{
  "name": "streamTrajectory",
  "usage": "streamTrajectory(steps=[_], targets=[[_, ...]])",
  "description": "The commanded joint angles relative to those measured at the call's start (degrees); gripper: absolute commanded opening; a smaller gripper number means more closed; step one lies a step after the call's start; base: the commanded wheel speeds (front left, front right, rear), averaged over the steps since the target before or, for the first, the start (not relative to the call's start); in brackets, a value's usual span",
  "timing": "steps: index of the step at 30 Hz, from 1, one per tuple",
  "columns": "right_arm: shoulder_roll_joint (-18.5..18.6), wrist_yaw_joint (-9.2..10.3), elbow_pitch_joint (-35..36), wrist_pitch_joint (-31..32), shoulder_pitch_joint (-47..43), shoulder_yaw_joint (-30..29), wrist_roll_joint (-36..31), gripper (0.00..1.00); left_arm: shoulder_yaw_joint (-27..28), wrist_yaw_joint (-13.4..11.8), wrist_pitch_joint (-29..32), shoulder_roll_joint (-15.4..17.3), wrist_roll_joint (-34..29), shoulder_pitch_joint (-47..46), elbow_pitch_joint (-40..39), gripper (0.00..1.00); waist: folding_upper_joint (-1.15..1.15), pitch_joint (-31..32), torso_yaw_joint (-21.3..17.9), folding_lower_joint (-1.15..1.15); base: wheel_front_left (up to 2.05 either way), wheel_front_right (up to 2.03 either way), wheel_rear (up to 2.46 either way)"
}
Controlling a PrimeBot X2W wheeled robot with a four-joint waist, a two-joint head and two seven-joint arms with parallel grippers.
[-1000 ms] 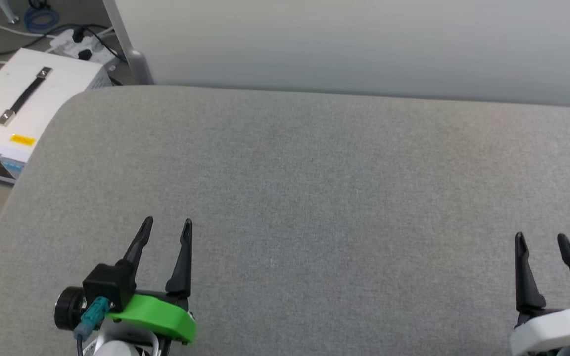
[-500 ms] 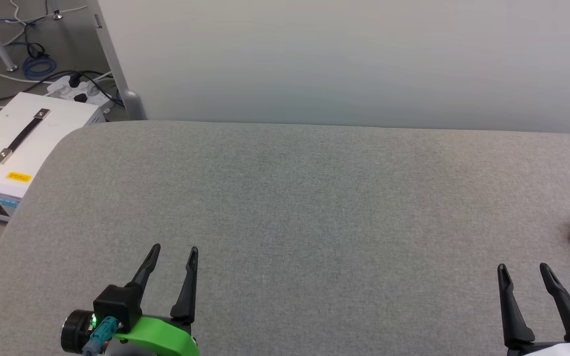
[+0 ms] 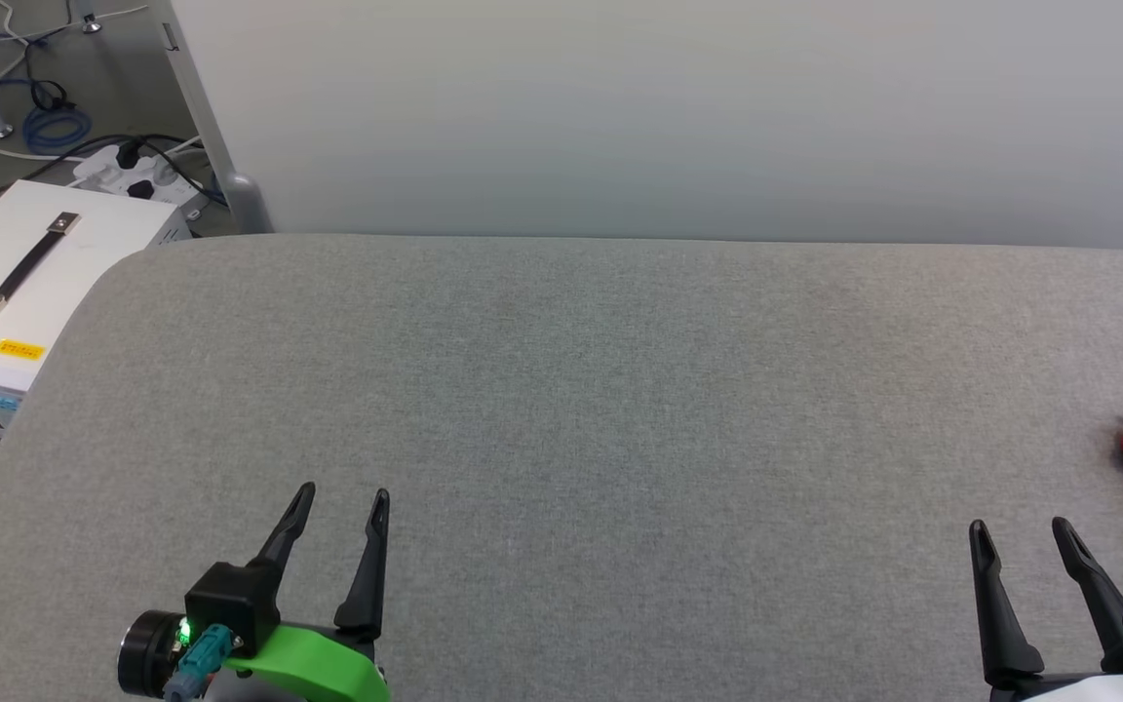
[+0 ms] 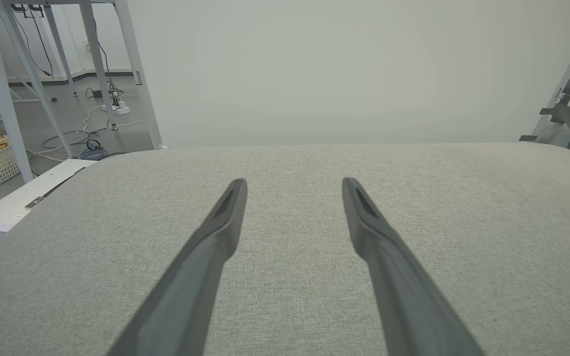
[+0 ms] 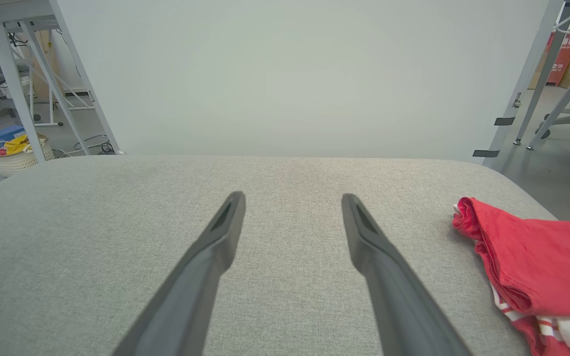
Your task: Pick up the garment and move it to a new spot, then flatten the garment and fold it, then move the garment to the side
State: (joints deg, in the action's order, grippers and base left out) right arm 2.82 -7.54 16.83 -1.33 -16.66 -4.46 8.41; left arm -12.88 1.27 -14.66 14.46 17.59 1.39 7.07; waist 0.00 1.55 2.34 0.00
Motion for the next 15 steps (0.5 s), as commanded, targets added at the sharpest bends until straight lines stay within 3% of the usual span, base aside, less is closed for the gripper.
streamTrajectory(steps=[1, 6, 7, 15], targets=[[0.06, 0.05, -0.22, -0.46, 0.34, 0.25, -0.18, 1.00, -0.17, 0.06, -0.33, 0.45, -0.35, -0.07, 0.24, 1.00, 0.00, -0.07, -0.05, 0.00, 0.00, 0.00, 0.00], [0.06, 0.05, -0.54, -0.77, 0.86, 0.32, -0.07, 1.00, -0.36, 0.03, -0.34, 0.58, -0.31, -0.31, 0.31, 1.00, 0.00, -0.41, -0.05, 0.00, 0.00, 0.00, 0.00], [0.00, 0.00, -0.43, -0.45, 0.25, 0.24, 0.00, 0.00, -0.21, 0.00, 0.00, 0.19, 0.00, -0.04, 0.10, 0.00, 0.00, -0.41, -0.06, 0.00, 0.00, 0.00, 0.00], [-0.01, 0.00, -0.78, -0.39, 0.61, 0.34, -0.18, 0.00, 0.11, -0.03, 0.40, -0.14, -0.36, -0.07, -0.10, 0.00, 0.00, -0.48, -0.12, 0.00, 0.00, 0.00, 0.00]])
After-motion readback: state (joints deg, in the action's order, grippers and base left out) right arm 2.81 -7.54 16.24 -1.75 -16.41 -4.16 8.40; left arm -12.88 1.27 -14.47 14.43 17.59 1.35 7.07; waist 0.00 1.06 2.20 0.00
